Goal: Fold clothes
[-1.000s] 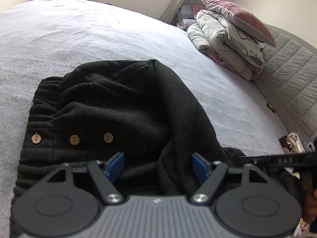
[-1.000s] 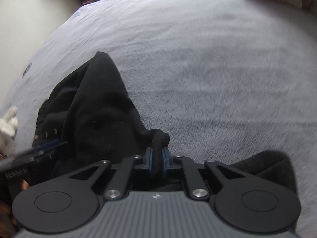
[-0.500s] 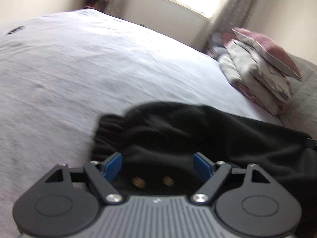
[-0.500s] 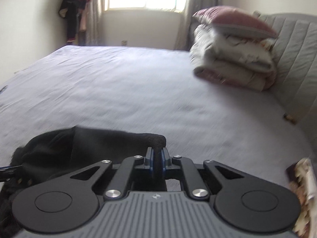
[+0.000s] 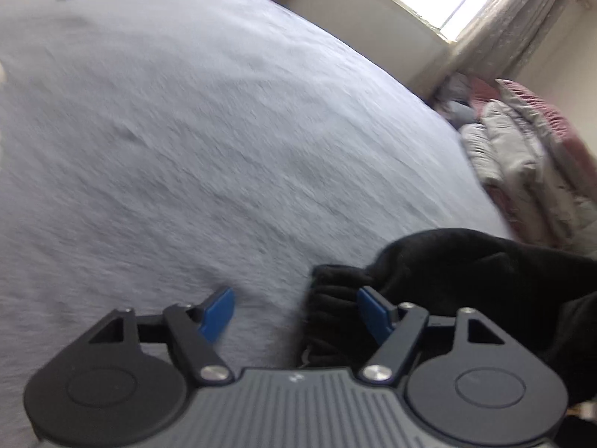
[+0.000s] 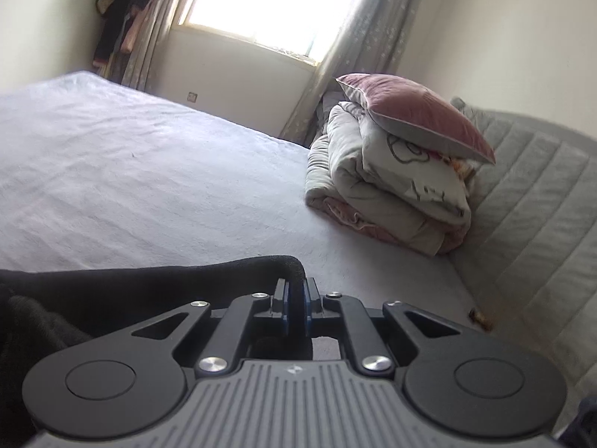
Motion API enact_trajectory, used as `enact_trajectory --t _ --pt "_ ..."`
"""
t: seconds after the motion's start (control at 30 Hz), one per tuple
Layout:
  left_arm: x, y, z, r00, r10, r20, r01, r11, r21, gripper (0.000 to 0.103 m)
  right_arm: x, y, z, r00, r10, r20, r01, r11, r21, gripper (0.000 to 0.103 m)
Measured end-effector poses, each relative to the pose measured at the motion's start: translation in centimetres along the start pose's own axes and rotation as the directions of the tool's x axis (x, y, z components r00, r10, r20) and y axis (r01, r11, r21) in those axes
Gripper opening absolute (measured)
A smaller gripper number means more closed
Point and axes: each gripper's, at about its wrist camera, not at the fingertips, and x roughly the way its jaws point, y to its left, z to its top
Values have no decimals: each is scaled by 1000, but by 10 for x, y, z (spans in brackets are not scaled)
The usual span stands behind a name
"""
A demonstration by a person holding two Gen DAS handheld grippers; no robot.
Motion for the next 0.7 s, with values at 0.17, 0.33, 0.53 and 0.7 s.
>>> enact_trajectory --t 0.17,0.33,0.53,0.7 --pt "12 -8 -4 1000 -28 -1 28 999 33 45 32 12 -2 1000 -19 -11 19 999 -30 9" --pt "19 -28 -6 997 63 49 -66 996 61 20 47 25 -8 999 -47 -13 47 998 -37 9" --pt "-10 -36 12 971 179 158 -185 982 26 15 53 41 0 999 -39 23 41 997 -70 9" --pt "-26 -34 25 916 296 270 -325 943 68 15 64 76 14 998 2 62 5 993 -122 9"
